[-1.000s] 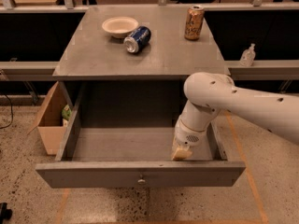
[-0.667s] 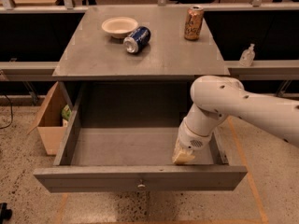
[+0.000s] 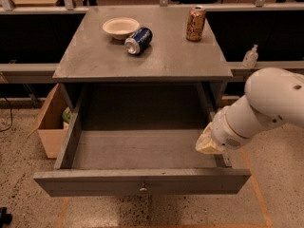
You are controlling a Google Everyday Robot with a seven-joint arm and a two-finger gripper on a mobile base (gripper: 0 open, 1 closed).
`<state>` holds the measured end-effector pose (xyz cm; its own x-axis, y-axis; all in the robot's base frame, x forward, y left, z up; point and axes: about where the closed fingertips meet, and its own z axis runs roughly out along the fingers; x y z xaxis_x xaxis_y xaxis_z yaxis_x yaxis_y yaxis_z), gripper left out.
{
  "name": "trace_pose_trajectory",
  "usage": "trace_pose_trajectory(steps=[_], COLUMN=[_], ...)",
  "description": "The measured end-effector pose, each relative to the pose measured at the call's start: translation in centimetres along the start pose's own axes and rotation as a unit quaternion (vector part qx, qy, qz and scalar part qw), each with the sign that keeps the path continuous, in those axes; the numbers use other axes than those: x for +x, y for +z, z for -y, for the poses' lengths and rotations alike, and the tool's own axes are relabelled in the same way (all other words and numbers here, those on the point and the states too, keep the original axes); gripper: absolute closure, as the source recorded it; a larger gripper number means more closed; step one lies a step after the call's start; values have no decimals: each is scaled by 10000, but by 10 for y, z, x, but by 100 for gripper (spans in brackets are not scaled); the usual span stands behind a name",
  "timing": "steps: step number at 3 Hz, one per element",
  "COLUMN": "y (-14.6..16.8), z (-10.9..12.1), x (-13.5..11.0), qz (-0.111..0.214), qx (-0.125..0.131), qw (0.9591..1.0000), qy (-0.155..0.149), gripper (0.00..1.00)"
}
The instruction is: Open top drawer
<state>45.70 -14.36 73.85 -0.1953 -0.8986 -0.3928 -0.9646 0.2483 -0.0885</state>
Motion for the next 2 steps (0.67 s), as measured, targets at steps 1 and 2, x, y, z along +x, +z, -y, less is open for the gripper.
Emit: trace_pose_trajectory(steps=[1,2], y=[-52,-60], z=[21,20], x=[16,17], qz=[503,567], qx=[679,745], qw=[9964,9956], qy=[31,-63], gripper=[100,82])
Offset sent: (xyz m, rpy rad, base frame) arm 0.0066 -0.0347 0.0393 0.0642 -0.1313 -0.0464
